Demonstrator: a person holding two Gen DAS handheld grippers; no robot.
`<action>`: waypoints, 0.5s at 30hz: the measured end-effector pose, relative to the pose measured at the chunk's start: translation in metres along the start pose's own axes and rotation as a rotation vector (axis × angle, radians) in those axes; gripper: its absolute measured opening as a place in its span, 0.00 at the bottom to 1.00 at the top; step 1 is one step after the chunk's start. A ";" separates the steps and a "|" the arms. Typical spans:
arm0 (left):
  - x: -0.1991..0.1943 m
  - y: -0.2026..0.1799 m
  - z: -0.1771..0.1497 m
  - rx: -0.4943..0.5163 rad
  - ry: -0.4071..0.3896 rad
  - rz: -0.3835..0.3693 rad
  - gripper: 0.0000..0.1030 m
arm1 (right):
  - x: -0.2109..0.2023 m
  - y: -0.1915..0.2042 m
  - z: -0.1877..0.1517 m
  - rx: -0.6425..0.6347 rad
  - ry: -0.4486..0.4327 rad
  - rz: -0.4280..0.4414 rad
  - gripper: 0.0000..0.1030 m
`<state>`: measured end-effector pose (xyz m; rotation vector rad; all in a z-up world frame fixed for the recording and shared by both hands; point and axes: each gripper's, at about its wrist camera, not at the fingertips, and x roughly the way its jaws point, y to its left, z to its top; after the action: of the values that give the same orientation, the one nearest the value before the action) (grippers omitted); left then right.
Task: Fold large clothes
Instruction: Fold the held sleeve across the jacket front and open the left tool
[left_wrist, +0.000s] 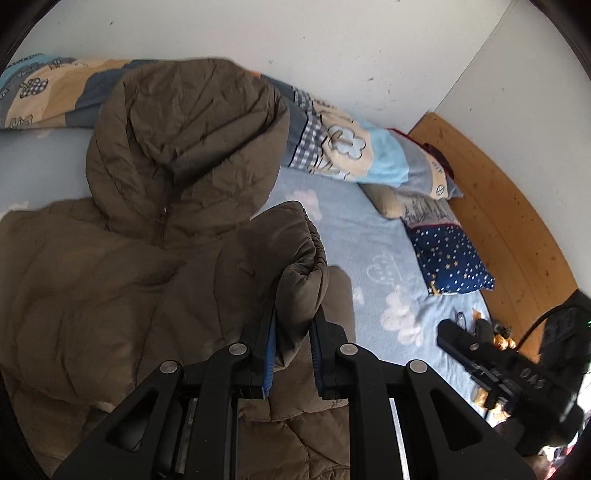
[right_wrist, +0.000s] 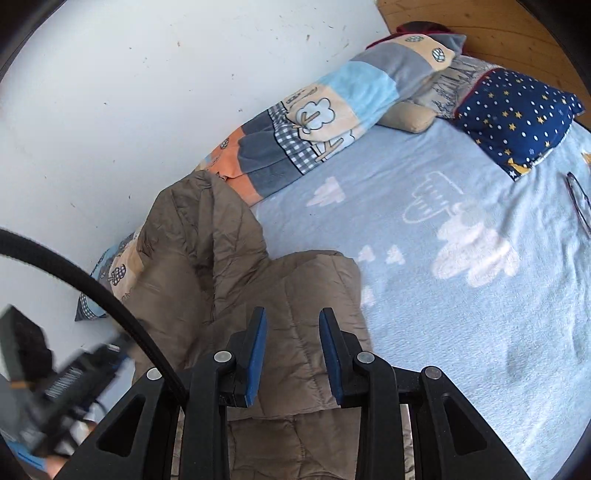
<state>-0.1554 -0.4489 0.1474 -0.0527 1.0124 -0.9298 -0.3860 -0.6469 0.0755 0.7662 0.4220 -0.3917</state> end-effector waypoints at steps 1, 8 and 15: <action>0.012 -0.001 -0.007 0.009 0.026 0.006 0.15 | 0.000 -0.003 0.001 0.005 0.002 0.001 0.31; 0.044 -0.002 -0.040 0.045 0.135 -0.011 0.36 | 0.008 -0.008 0.003 0.022 0.027 0.024 0.31; -0.032 0.012 -0.029 0.103 0.024 -0.043 0.51 | 0.026 -0.001 -0.004 0.069 0.080 0.093 0.39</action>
<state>-0.1756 -0.4085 0.1485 0.0235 0.9868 -1.0225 -0.3650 -0.6495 0.0595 0.8676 0.4474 -0.2901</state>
